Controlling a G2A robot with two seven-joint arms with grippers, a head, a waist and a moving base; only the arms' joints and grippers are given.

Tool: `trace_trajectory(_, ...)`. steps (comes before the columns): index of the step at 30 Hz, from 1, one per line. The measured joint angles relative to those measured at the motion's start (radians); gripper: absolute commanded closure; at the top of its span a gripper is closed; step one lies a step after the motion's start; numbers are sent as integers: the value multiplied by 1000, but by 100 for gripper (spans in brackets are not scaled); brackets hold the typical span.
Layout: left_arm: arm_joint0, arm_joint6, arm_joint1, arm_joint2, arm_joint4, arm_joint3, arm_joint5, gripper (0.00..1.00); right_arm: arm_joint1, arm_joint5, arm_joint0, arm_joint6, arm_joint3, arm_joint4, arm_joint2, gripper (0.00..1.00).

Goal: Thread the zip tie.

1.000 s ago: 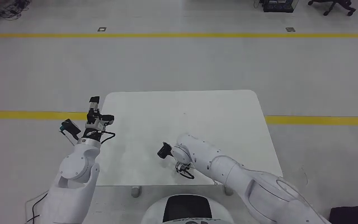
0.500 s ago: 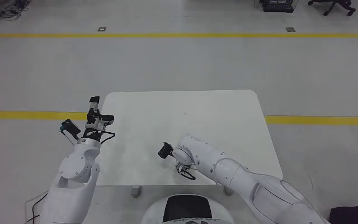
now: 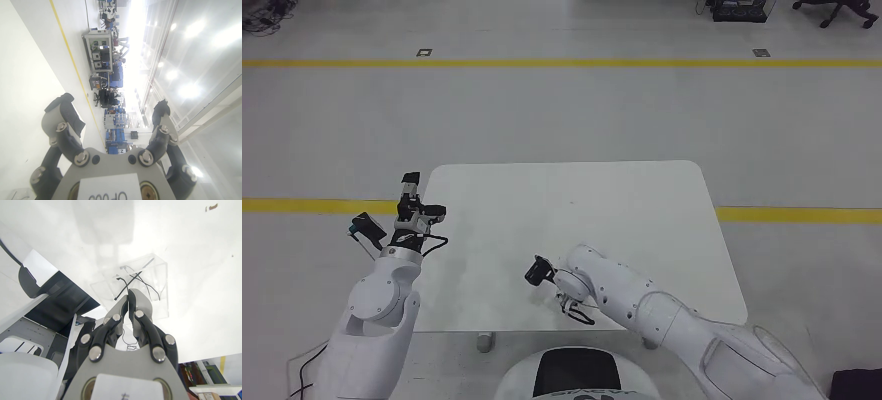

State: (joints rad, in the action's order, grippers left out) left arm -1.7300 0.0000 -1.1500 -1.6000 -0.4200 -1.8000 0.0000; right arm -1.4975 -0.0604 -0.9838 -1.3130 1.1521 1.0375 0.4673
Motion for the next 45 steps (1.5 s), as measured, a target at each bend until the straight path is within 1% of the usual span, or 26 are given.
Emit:
trace_trajectory(9,0,0,0,0,0,0,0,0,57,-16,-79,7,138,66,72,100)
trace_trajectory(15,0,0,0,0,0,0,0,0,108,-60,-159,49,250,111,154,100)
trace_trajectory(18,0,0,0,0,0,0,0,0,137,-84,-212,82,318,136,209,100)
trace_trajectory(22,0,0,0,0,0,0,0,0,180,-117,-301,138,418,160,304,100)
trace_trajectory(24,0,0,0,0,0,0,0,0,197,-142,-343,166,457,158,350,100)
trace_trajectory(29,0,0,0,0,0,0,0,0,244,-261,-446,244,529,78,507,100)
trace_trajectory(31,0,0,0,0,0,0,0,0,260,-282,-486,279,556,46,562,100)
trace_trajectory(33,0,0,0,0,0,0,0,0,274,-281,-511,306,575,13,591,100)
trace_trajectory(35,0,0,0,0,0,0,0,0,280,-280,-517,316,579,-4,599,100)
trace_trajectory(45,0,0,0,0,0,0,0,0,279,-280,-518,319,575,-7,596,100)
